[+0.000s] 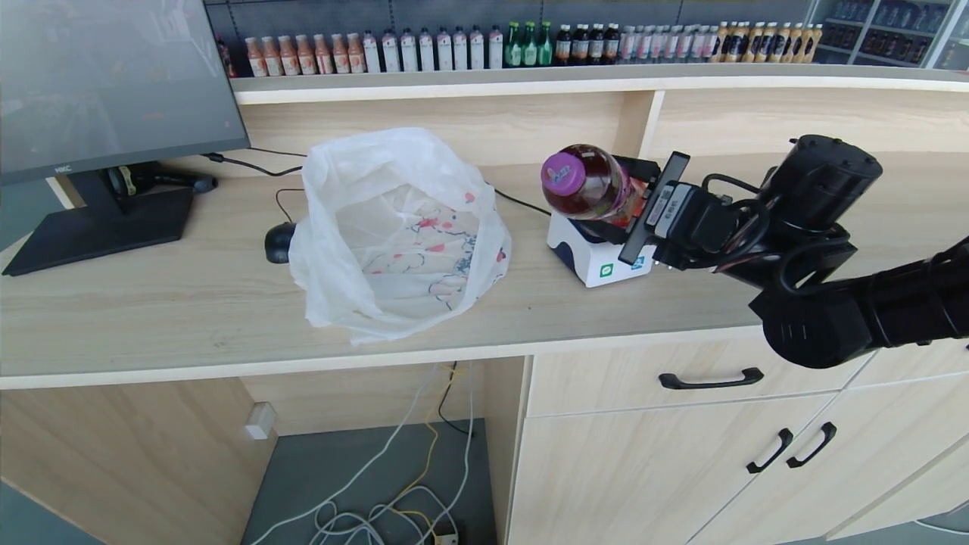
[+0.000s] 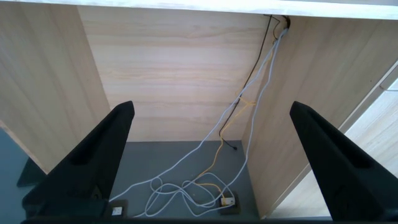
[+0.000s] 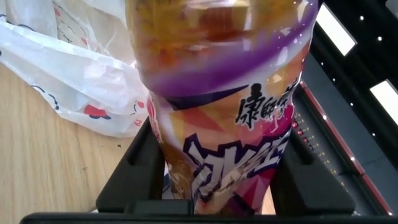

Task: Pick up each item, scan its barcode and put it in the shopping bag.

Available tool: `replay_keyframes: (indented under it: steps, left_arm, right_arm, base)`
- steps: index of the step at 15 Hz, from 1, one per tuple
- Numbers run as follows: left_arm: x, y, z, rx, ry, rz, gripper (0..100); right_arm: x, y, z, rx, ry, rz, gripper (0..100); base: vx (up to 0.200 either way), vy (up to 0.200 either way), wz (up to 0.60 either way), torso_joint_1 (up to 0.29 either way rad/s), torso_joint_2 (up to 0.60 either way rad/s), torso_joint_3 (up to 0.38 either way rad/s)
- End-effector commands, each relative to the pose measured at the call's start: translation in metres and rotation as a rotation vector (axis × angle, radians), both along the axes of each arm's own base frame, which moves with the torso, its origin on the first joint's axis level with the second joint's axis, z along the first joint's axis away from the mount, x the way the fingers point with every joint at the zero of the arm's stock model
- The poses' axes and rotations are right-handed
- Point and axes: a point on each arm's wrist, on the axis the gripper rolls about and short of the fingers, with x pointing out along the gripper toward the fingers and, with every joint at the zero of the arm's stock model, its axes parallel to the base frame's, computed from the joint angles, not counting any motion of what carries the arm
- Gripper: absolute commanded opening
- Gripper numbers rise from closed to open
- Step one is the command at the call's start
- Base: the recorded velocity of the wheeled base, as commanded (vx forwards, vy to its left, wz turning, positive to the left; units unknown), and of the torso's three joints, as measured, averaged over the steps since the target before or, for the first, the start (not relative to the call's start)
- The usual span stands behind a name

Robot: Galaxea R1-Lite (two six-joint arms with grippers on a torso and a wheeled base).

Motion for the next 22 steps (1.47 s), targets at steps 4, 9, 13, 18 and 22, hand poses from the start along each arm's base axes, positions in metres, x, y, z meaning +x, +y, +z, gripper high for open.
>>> replay_keyframes:
  steps: [4,9,13,18,22]
  left_arm:
    - [0.000,0.000,0.000,0.001,-0.001,0.000,100]
    - [0.000,0.000,0.000,0.001,-0.001,0.000,100]
    - [0.000,0.000,0.000,0.001,-0.001,0.000,100]
    - [0.000,0.000,0.000,-0.001,-0.001,0.000,100]
    - [0.000,0.000,0.000,-0.001,-0.001,0.000,100]
  right_arm:
    - [0.001,0.001,-0.003,-0.001,0.012,-0.002,0]
    - [0.000,0.002,-0.002,0.004,0.010,-0.001,0]
    - [0.000,0.002,-0.001,0.009,0.017,-0.002,0]
    - [-0.003,0.000,0.012,0.126,0.079,-0.043,0]
    - [-0.014,0.006,0.028,0.214,0.112,-0.022,0]
  base:
    - [0.000,0.000,0.00,0.000,0.00,0.000]
    - [0.000,0.000,0.00,0.000,0.00,0.000]
    - [0.000,0.000,0.00,0.000,0.00,0.000]
    - [0.000,0.000,0.00,0.000,0.00,0.000]
    - [0.000,0.000,0.00,0.000,0.00,0.000]
